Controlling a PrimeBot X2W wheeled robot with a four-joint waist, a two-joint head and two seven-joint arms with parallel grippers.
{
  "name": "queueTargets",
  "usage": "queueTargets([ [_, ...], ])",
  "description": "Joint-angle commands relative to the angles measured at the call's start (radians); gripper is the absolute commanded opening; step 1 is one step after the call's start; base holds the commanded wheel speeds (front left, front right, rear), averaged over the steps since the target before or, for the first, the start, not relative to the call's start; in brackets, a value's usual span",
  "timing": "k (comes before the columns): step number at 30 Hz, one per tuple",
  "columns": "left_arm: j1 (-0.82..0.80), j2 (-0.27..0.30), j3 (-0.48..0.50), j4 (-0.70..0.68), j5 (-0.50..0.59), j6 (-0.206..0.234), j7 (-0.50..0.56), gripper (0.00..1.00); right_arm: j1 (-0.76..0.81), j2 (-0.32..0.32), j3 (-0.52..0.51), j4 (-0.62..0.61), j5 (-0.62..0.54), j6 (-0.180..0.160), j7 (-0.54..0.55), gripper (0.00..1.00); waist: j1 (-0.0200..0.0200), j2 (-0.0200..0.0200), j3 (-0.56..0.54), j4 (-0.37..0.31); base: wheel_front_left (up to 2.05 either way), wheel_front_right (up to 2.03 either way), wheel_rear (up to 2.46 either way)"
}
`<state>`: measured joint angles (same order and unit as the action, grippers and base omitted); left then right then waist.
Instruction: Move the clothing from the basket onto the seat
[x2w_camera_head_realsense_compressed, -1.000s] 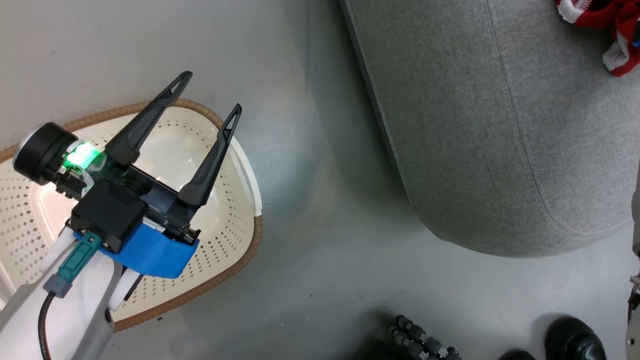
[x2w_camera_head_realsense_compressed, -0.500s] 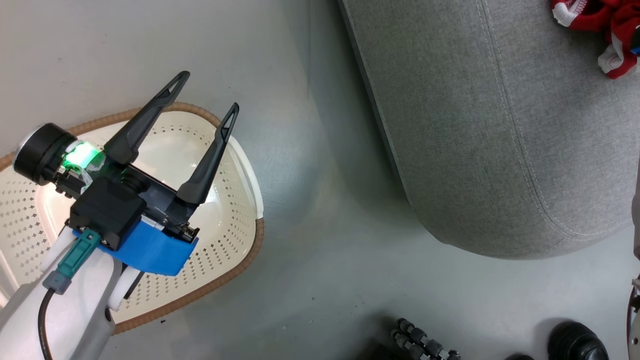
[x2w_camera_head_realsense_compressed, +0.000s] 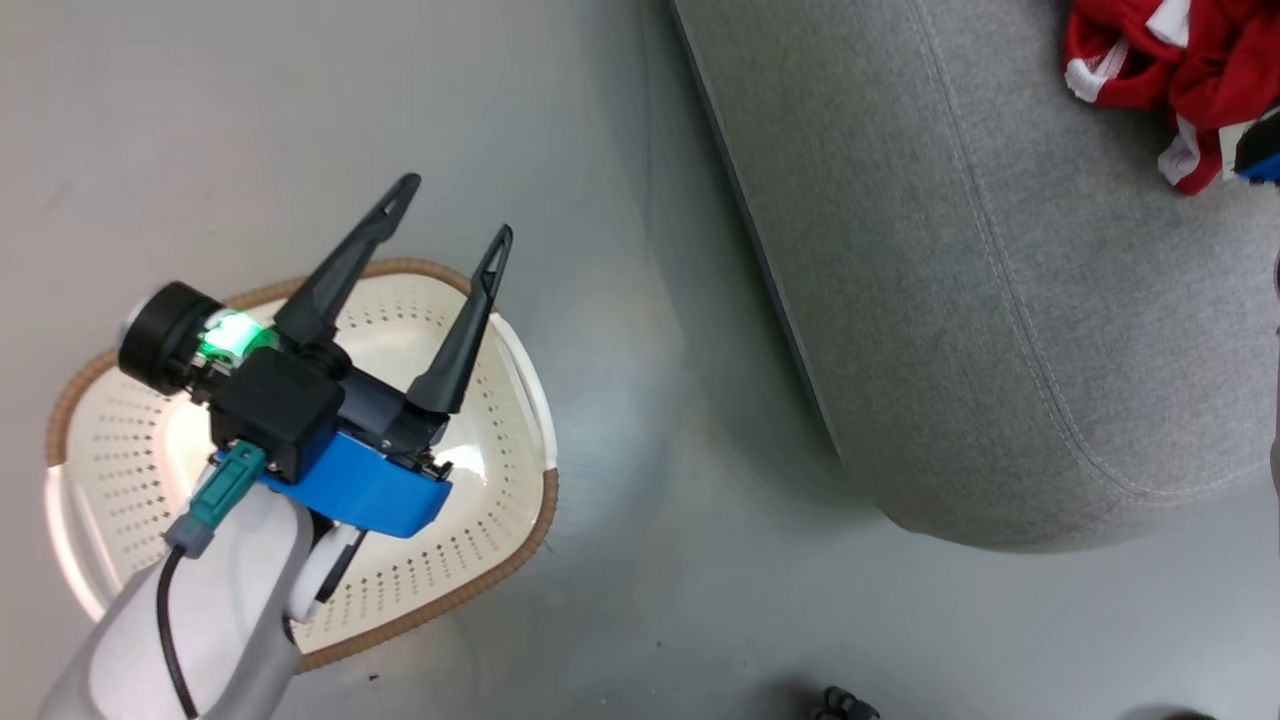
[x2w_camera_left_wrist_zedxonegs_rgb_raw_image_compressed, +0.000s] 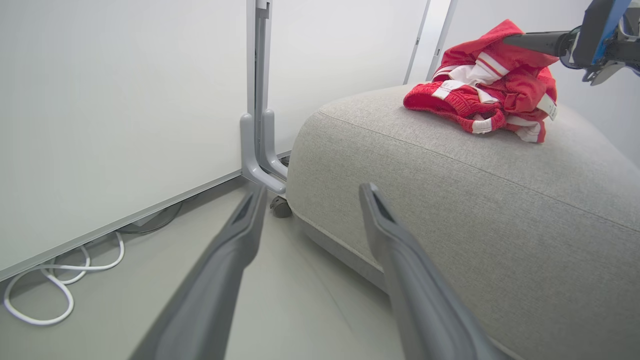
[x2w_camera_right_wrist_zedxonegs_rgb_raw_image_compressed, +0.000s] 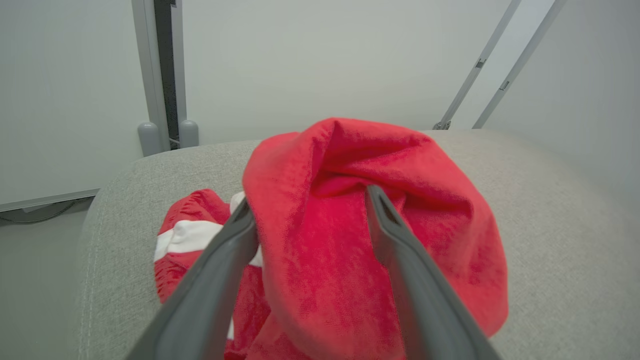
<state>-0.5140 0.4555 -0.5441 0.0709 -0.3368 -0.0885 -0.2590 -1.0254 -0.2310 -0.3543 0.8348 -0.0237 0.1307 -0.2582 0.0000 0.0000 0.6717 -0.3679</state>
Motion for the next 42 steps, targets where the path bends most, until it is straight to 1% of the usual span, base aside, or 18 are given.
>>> queueTargets([
  [1, 0.008, -0.006, 0.000, 0.007, -0.005, 0.000, -0.005, 1.00, 0.018, -0.004, 0.006, -0.004, -0.001, 0.000, -0.005, 1.00, 0.0000, 0.0000, -0.042, 0.027, 0.00, 0.00, 0.00],
  [3, 0.017, -0.031, 0.004, 0.033, -0.008, -0.004, -0.006, 1.00, 0.046, -0.014, 0.017, -0.014, 0.003, 0.000, -0.006, 1.00, 0.0000, 0.0000, -0.078, 0.042, 0.00, 0.00, 0.00],
  [9, 0.079, -0.114, 0.047, 0.090, -0.010, -0.012, -0.007, 1.00, 0.135, -0.016, 0.048, -0.035, 0.019, 0.000, 0.003, 1.00, 0.0000, 0.0000, -0.207, 0.082, 0.00, 0.00, 0.00],
  [16, 0.163, -0.203, 0.112, 0.178, -0.018, -0.031, -0.007, 1.00, 0.268, 0.016, 0.108, -0.106, -0.001, 0.000, 0.006, 1.00, 0.0000, 0.0000, -0.358, 0.128, 0.00, 0.00, 0.00],
  [19, 0.196, -0.231, 0.136, 0.207, -0.013, -0.035, -0.007, 1.00, 0.331, 0.028, 0.140, -0.140, 0.001, 0.000, 0.012, 1.00, 0.0000, 0.0000, -0.415, 0.149, 0.00, 0.00, 0.00],
  [22, 0.226, -0.254, 0.157, 0.229, -0.005, -0.040, -0.007, 1.00, 0.398, 0.048, 0.170, -0.186, 0.013, 0.000, 0.023, 1.00, 0.0000, 0.0000, -0.466, 0.174, 0.00, 0.00, 0.00],
  [23, 0.245, -0.267, 0.172, 0.240, -0.005, -0.042, -0.007, 1.00, 0.437, 0.052, 0.191, -0.225, 0.028, 0.000, 0.037, 1.00, 0.0000, 0.0000, -0.493, 0.190, 0.00, 0.00, 0.00],
  [28, 0.282, -0.287, 0.197, 0.270, 0.001, -0.044, -0.007, 1.00, 0.539, 0.055, 0.218, -0.338, 0.045, 0.000, 0.073, 1.00, 0.0000, 0.0000, -0.542, 0.238, 0.00, 0.00, 0.00],
  [32, 0.310, -0.300, 0.214, 0.284, -0.007, -0.045, -0.007, 1.00, 0.631, 0.072, 0.225, -0.435, 0.047, 0.000, 0.099, 1.00, 0.0000, 0.0000, -0.580, 0.282, 0.00, 0.00, 0.00],
  [37, 0.336, -0.310, 0.249, 0.292, -0.009, -0.045, -0.007, 1.00, 0.739, 0.108, 0.224, -0.545, 0.043, 0.000, 0.120, 1.00, 0.0000, 0.0000, -0.609, 0.335, 0.00, 0.00, 0.00],
  [42, 0.357, -0.310, 0.286, 0.292, -0.008, -0.045, -0.007, 1.00, 0.830, 0.145, 0.228, -0.613, 0.055, 0.000, 0.128, 1.00, 0.0000, 0.0000, -0.634, 0.386, 0.00, 0.00, 0.00],
])
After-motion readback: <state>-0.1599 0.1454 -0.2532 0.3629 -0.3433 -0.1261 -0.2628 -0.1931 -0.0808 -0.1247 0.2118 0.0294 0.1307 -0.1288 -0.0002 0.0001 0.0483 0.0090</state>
